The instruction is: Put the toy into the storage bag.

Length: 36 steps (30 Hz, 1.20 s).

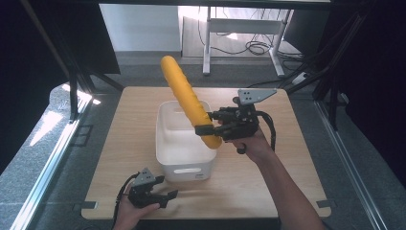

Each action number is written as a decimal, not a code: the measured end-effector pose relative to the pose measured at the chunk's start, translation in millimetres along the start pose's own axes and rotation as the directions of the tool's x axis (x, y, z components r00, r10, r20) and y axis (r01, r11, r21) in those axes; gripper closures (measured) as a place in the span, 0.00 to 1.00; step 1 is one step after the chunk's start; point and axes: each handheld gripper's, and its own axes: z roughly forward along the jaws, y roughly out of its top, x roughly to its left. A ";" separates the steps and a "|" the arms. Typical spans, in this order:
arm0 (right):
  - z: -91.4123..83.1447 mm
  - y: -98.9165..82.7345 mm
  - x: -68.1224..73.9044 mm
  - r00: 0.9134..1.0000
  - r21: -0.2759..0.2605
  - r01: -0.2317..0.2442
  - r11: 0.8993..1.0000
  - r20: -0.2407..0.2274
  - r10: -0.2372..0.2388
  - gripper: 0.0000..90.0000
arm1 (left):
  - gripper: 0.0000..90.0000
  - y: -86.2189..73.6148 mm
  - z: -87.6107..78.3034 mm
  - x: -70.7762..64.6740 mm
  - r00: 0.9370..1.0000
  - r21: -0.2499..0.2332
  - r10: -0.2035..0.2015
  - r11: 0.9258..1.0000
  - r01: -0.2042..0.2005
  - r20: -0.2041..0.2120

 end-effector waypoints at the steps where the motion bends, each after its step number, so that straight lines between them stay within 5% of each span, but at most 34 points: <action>1: 2.9 -1.9 1.3 1.000 0.005 0.000 1.000 -0.010 0.000 0.58 | 0.24 0.1 0.4 -0.6 1.000 0.002 0.001 1.000 -0.001 -0.001; 36: 25.7 -37.2 -20.8 0.997 0.112 -0.062 0.992 -0.037 0.067 0.57 | 0.24 -0.2 1.1 -0.5 1.000 0.007 0.006 1.000 -0.006 -0.002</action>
